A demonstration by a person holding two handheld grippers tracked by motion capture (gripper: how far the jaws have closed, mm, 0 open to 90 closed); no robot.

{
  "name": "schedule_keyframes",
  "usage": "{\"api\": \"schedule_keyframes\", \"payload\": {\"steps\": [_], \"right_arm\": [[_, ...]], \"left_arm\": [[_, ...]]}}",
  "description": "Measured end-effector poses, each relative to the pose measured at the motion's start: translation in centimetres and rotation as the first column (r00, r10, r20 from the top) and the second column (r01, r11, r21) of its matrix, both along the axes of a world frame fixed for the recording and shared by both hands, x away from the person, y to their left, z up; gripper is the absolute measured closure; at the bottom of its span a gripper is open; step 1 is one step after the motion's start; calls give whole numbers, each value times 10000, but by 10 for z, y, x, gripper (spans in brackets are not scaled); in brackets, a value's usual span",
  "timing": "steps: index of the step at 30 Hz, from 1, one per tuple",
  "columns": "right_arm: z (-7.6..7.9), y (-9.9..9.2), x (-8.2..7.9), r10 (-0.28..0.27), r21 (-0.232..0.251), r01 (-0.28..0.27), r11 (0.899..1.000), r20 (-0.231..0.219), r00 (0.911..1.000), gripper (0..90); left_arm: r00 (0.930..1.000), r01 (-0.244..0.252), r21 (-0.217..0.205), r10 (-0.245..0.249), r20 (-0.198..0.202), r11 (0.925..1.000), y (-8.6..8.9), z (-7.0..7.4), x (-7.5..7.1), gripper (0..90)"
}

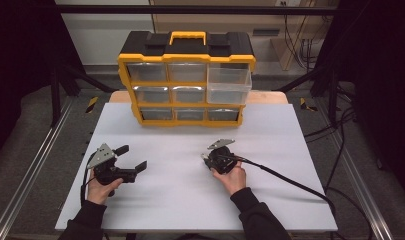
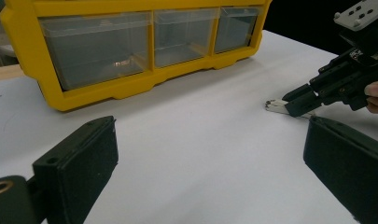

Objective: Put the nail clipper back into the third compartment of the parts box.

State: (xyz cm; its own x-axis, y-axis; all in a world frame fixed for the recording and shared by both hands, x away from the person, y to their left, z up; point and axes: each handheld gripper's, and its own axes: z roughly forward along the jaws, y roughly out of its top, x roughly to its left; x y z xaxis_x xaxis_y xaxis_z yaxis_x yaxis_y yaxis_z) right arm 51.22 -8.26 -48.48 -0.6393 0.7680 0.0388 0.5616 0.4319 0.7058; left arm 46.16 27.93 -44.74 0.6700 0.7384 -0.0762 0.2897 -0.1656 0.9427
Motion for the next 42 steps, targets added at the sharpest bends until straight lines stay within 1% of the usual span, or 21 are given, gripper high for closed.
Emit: {"api": "schedule_keyframes", "payload": {"steps": [3, 5, 7, 10, 14, 15, 16, 19, 20, 21, 28, 33, 35, 36, 42], "right_arm": [[0, 0, 0, 8, 48, -8, 10000, 7, 10000, 771], [1, 1, -1, 56, 292, -53, 9996, -115, 9999, 771], [2, 1, -1, 81, 327, -76, 9994, -168, 9998, 771], [6, -2, -1, 144, 262, -143, 9996, -51, 9999, 771], [13, -4, -3, 176, 466, -176, 9988, 7, 9998, 771], [13, -4, -3, 176, 466, -176, 9988, 7, 9998, 771], [17, -6, -4, 238, 491, -243, 9985, 100, 9997, 771], [20, -7, -4, 244, 485, -250, 9985, 119, 9996, 771], [24, -9, -6, 260, 453, -270, 9986, 230, 9994, 771], [24, -9, -6, 260, 453, -270, 9986, 230, 9994, 771], [36, -15, -11, 417, 571, -441, 9974, 427, 9982, 770], [44, -18, -15, 405, 739, -443, 9963, 516, 9978, 770], [46, -19, -15, 445, 738, -487, 9961, 575, 9974, 770], [49, -21, -16, 423, 771, -474, 9959, 665, 9969, 771], [60, -27, -19, 441, 938, -512, 9943, 767, 9961, 770]], "left_arm": [[10000, -2, -8, 2, 4, 10000, 0, 0, 0, 30], [10000, -1, -3, 1, 4, 10000, 0, 0, 0, 30], [10000, -1, 7, 1, 17, 10000, 0, 0, 0, 30], [10000, -5, 3, 5, 14, 10000, 0, 0, 0, 30], [10000, -3, 12, 3, 12, 10000, 0, 0, 0, 30], [10000, -3, 12, 3, 12, 10000, 0, 0, 0, 30], [10000, 1, 10, -1, 16, 10000, 0, 0, 0, 30], [10000, -2, 8, 2, 27, 10000, 1, 1, -1, 30], [10000, 0, 5, 0, 25, 10000, 1, 1, -1, 30], [10000, 0, 5, 0, 25, 10000, 1, 1, -1, 30], [10000, -12, 22, 12, 29, 10000, 0, 1, -1, 29], [10000, -10, 39, 10, 21, 10000, 0, 0, -1, 29], [10000, -9, 47, 9, 15, 10000, 0, 0, -1, 29], [10000, -8, 54, 8, 17, 10000, 0, 0, -1, 29], [10000, -8, 55, 8, 19, 10000, 0, 0, -1, 29]]}}
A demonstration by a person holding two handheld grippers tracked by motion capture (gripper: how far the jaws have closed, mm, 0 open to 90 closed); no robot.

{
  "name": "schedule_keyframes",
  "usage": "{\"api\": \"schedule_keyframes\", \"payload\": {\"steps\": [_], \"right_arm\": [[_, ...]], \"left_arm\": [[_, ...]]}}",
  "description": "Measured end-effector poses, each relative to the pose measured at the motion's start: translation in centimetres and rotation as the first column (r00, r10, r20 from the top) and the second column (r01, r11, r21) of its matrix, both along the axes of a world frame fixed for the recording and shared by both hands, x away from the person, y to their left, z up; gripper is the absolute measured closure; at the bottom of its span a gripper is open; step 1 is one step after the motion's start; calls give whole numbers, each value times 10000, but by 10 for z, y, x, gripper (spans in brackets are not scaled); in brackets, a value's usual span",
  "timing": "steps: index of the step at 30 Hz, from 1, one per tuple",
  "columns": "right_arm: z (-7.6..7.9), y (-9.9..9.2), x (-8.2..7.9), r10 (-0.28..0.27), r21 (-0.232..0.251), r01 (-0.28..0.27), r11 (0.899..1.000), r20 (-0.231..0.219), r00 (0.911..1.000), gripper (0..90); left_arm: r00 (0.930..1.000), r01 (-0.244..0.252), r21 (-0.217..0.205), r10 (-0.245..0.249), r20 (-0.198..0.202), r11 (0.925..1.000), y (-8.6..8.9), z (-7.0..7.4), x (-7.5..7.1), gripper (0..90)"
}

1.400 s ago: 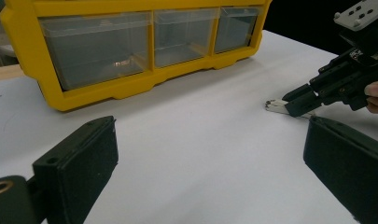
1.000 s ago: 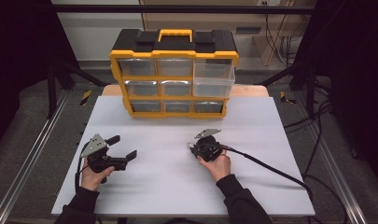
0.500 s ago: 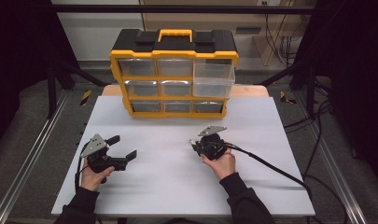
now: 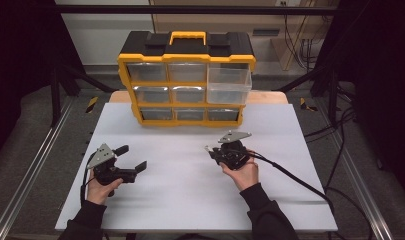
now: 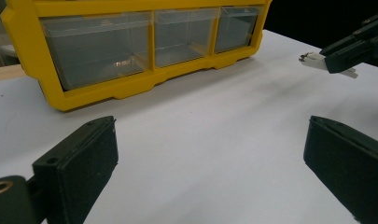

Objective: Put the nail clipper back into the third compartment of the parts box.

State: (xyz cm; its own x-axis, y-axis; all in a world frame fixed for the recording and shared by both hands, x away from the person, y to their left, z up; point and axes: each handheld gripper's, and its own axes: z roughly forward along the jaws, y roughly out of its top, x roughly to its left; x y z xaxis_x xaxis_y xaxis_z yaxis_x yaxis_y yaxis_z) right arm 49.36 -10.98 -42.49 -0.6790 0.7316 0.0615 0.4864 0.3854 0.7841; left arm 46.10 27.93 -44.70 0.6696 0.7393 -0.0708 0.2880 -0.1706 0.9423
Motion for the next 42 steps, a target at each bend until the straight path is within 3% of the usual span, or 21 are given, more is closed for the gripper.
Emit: {"api": "schedule_keyframes", "payload": {"steps": [23, 42], "right_arm": [[37, -23, -10, -14, 732, -31, 9973, 603, 9982, 770], [77, -40, -20, -59, 1137, -82, 9935, 1233, 9924, 770]], "left_arm": [[10000, 17, 31, -16, -11, 10000, 0, 0, 0, 28], [10000, -17, 34, 17, 7, 10000, 0, 0, 0, 28]]}}
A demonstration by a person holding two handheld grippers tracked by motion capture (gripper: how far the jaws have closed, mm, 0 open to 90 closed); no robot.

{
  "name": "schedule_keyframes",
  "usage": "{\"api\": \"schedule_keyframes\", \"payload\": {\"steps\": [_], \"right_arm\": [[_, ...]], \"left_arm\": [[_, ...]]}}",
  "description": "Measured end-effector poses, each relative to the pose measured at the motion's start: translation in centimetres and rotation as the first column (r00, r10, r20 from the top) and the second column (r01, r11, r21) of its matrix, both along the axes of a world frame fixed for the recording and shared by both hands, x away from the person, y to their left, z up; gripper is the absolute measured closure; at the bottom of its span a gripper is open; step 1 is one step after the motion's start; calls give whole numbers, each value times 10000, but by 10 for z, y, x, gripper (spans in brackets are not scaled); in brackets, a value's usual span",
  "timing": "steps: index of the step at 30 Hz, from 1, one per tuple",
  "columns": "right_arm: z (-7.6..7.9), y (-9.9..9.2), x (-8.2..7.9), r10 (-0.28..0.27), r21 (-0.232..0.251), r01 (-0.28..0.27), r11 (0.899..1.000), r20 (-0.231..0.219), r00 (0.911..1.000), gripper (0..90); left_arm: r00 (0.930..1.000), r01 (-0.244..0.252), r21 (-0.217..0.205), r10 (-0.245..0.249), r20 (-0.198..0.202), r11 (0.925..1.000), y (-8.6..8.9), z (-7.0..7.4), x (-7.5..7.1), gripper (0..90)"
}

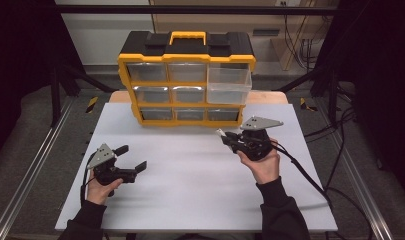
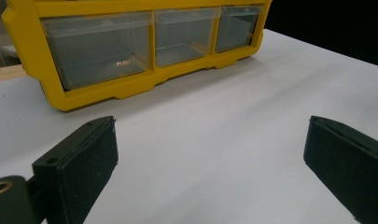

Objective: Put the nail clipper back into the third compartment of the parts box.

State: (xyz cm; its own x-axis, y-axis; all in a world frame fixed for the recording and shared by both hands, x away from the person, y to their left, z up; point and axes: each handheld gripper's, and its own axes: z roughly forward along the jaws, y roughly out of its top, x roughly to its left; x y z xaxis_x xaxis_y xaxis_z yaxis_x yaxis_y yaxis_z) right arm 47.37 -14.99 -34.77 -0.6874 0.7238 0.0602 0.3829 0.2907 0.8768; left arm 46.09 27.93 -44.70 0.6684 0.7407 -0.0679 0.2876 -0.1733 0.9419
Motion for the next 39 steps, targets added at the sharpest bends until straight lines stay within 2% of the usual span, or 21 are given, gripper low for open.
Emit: {"api": "schedule_keyframes", "payload": {"steps": [15, 24, 39], "right_arm": [[28, -4, 1, -81, -75, 84, 9999, 312, 9995, 770], [46, -8, 3, -210, 105, 205, 9997, 487, 9986, 770], [72, -9, 7, -238, 81, 233, 9997, 754, 9969, 770]], "left_arm": [[10000, -5, 16, 5, -14, 10000, 0, 0, 0, 29], [10000, -9, 17, 9, -15, 10000, 0, 0, 0, 28], [10000, -21, 8, 21, -23, 10000, 0, 0, 0, 28]]}}
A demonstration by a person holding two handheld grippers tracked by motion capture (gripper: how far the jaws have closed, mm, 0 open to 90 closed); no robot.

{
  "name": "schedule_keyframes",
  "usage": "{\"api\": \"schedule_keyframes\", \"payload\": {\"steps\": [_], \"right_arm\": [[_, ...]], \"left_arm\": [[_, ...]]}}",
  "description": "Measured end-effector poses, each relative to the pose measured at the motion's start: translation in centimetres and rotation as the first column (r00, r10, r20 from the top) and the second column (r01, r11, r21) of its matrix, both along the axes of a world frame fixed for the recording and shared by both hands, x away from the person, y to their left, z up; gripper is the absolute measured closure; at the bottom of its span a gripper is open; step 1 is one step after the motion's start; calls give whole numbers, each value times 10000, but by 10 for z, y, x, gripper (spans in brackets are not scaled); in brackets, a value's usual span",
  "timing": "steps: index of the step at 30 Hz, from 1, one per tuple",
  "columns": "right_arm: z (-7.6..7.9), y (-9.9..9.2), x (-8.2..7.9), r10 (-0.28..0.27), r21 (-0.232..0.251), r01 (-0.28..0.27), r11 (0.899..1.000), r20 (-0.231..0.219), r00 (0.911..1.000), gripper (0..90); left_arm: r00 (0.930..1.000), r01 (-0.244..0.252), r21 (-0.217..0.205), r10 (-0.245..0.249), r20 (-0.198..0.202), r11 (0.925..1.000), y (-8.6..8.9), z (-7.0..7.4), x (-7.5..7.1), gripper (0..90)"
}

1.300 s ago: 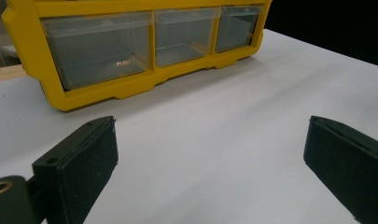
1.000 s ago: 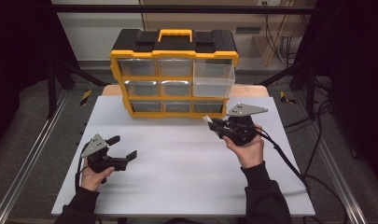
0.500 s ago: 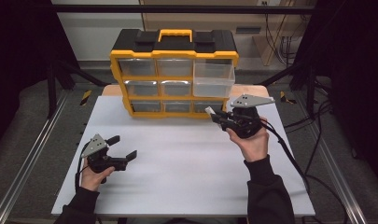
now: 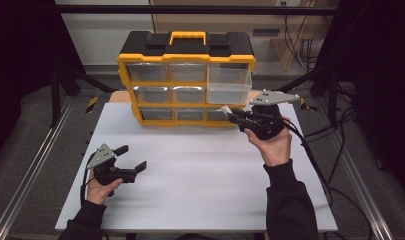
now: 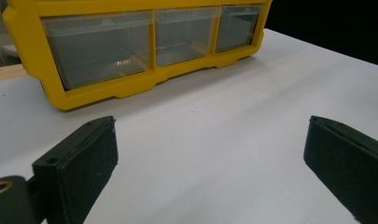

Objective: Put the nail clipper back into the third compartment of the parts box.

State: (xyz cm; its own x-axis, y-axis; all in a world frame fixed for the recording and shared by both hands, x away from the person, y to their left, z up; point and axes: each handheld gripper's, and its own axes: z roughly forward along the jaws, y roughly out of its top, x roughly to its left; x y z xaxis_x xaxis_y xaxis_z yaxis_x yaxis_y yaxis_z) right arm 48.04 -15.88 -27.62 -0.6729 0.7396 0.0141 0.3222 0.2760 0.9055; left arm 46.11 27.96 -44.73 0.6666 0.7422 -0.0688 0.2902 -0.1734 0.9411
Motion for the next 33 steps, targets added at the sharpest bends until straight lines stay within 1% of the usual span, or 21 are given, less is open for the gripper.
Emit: {"api": "schedule_keyframes", "payload": {"steps": [7, 8, 9, 10, 11, 14, 15, 18, 19, 22, 23, 28, 30, 33], "right_arm": [[14, 1, 0, 20, 28, -21, 10000, 161, 9999, 770], [14, 1, 0, 20, 28, -21, 10000, 161, 9999, 770], [19, 1, 1, 12, 65, -14, 10000, 239, 9997, 770], [19, 1, 1, 12, 65, -14, 10000, 239, 9997, 770], [23, 1, 1, -4, 63, 2, 10000, 307, 9995, 770], [27, 2, 2, -3, 42, 1, 10000, 337, 9994, 770], [31, 2, 2, -5, 58, 2, 10000, 434, 9991, 770], [35, 2, 3, -49, 112, 44, 9999, 464, 9989, 770], [39, 2, 5, -91, 136, 84, 9999, 531, 9985, 770], [43, 1, 7, -114, 178, 104, 9998, 593, 9982, 770], [46, 2, 9, -166, 160, 157, 9997, 621, 9979, 770], [52, 3, 14, -269, 70, 265, 9996, 636, 9976, 770], [57, 4, 18, -329, 92, 324, 9994, 686, 9971, 770], [64, 5, 23, -400, -1, 401, 9992, 724, 9966, 770]], "left_arm": [[10000, 16, 0, -16, -2, 10000, 0, 0, 0, 28], [10000, 16, 0, -16, -2, 10000, 0, 0, 0, 28], [10000, 4, -16, -4, -15, 10000, 0, 0, 0, 29], [10000, 4, -16, -4, -15, 10000, 0, 0, 0, 28], [10000, -6, -23, 6, -13, 10000, 0, 0, 0, 28], [10000, -5, -26, 5, -12, 10000, 0, 0, 0, 28], [10000, 7, -10, -7, -20, 10000, 0, 0, 0, 28], [10000, 12, 4, -12, -23, 10000, 0, 0, 0, 28], [10000, 18, 0, -18, -25, 10000, 0, 0, 0, 28], [10000, 7, -10, -7, -26, 10000, 0, 0, 0, 28], [10000, 9, -5, -9, -29, 10000, 0, 0, 0, 28], [10000, 22, 3, -22, -25, 10000, 0, 0, 0, 28], [10000, -1, -29, 1, -27, 10000, 0, 0, 0, 28], [10000, -5, -29, 5, -7, 10000, 1, 0, 0, 29]]}}
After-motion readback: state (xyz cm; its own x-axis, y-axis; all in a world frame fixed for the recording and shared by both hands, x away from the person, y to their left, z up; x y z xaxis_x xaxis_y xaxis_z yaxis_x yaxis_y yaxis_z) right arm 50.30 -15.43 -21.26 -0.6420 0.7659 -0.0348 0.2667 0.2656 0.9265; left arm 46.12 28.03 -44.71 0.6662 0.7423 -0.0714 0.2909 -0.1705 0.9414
